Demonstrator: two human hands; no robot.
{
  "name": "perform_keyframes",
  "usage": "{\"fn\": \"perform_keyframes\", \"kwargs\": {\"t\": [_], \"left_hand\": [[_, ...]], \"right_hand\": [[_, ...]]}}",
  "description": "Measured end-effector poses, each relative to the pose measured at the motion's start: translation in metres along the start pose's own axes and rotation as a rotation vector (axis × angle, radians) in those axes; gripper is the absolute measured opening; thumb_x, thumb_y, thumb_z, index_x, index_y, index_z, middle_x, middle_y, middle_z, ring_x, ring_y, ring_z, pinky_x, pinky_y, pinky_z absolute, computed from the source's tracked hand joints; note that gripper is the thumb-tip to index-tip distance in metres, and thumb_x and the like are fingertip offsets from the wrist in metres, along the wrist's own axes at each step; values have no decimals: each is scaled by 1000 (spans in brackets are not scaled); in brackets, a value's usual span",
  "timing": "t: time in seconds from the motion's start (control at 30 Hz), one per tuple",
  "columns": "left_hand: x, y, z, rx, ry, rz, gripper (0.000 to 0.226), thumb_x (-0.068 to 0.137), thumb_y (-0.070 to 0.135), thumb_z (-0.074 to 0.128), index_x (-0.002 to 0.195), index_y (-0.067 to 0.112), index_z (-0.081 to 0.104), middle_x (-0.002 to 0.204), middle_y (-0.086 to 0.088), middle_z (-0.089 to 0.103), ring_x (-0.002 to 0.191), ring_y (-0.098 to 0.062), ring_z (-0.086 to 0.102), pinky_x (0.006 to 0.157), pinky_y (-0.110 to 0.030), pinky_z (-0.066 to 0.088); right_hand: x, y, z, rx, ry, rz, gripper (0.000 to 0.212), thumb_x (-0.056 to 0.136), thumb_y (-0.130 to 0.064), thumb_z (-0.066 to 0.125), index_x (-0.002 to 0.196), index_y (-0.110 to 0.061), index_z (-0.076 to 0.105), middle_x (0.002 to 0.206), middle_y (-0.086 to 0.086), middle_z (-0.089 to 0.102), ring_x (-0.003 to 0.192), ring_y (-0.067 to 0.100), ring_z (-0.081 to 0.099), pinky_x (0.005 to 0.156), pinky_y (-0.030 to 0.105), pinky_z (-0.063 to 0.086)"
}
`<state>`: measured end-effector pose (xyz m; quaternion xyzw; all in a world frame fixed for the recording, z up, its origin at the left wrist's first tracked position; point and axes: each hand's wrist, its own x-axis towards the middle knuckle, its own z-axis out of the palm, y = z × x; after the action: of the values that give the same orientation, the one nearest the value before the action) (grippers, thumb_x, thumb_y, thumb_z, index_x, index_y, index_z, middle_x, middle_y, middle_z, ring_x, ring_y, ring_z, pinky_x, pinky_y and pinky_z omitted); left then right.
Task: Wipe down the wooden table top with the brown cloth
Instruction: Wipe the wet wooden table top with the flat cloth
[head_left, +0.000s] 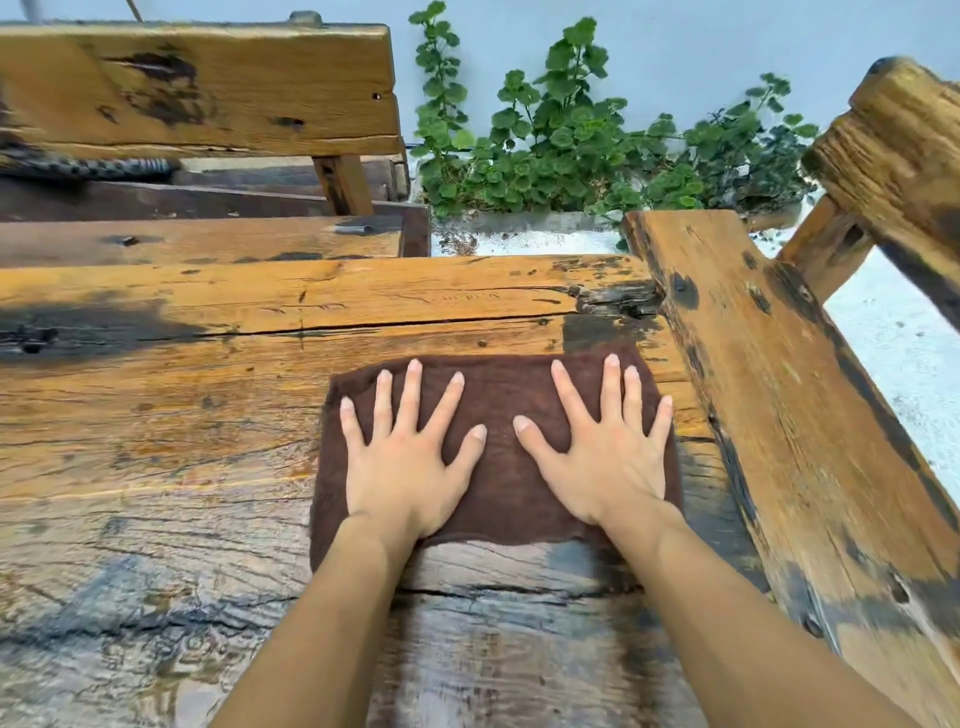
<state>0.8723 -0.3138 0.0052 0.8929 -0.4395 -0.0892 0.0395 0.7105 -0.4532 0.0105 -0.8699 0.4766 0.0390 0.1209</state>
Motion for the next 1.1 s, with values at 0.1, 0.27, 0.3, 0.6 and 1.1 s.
{"fn": "perform_keyframes", "kwargs": {"t": [0.1, 0.27, 0.3, 0.6, 1.1], "left_hand": [[37, 4, -7, -1, -10, 12, 68, 95, 82, 5, 157, 59, -12, 173, 8, -21, 159, -25, -22, 123, -63, -13], [94, 7, -13, -5, 1, 7, 70, 94, 83, 8, 158, 59, -6, 174, 9, -17, 159, -24, -19, 123, -64, -13], [103, 7, -16, -4, 7, 7, 70, 94, 83, 8, 158, 60, -5, 174, 9, -16, 160, -24, -18, 123, -64, -13], [165, 6, -31, 17, 25, 12, 71, 93, 84, 11, 159, 60, 0, 175, 8, -10, 161, -24, -13, 124, -64, -11], [197, 16, -24, 26, 17, 24, 70, 93, 84, 12, 159, 60, 6, 176, 7, -4, 161, -25, -8, 125, -63, -7]], "right_hand": [[33, 0, -7, -7, 1, 12, 87, 84, -95, 4, 159, -56, -12, 173, 9, -23, 158, 30, -25, 122, 64, -16], [89, -4, -21, -30, -3, 12, 89, 81, -97, 5, 160, -56, -10, 174, 10, -16, 160, 31, -19, 122, 65, -16], [97, -6, -24, -31, 4, 15, 90, 81, -97, 6, 160, -56, -8, 175, 10, -15, 160, 31, -17, 122, 65, -16], [152, -11, -42, 13, 11, 14, 94, 80, -99, 12, 161, -55, 0, 175, 10, -14, 159, 31, -21, 123, 68, -10], [192, 11, -34, -75, 72, -63, 97, 77, -99, 4, 163, -52, 5, 175, 17, -3, 161, 34, -12, 124, 58, -19]]}}
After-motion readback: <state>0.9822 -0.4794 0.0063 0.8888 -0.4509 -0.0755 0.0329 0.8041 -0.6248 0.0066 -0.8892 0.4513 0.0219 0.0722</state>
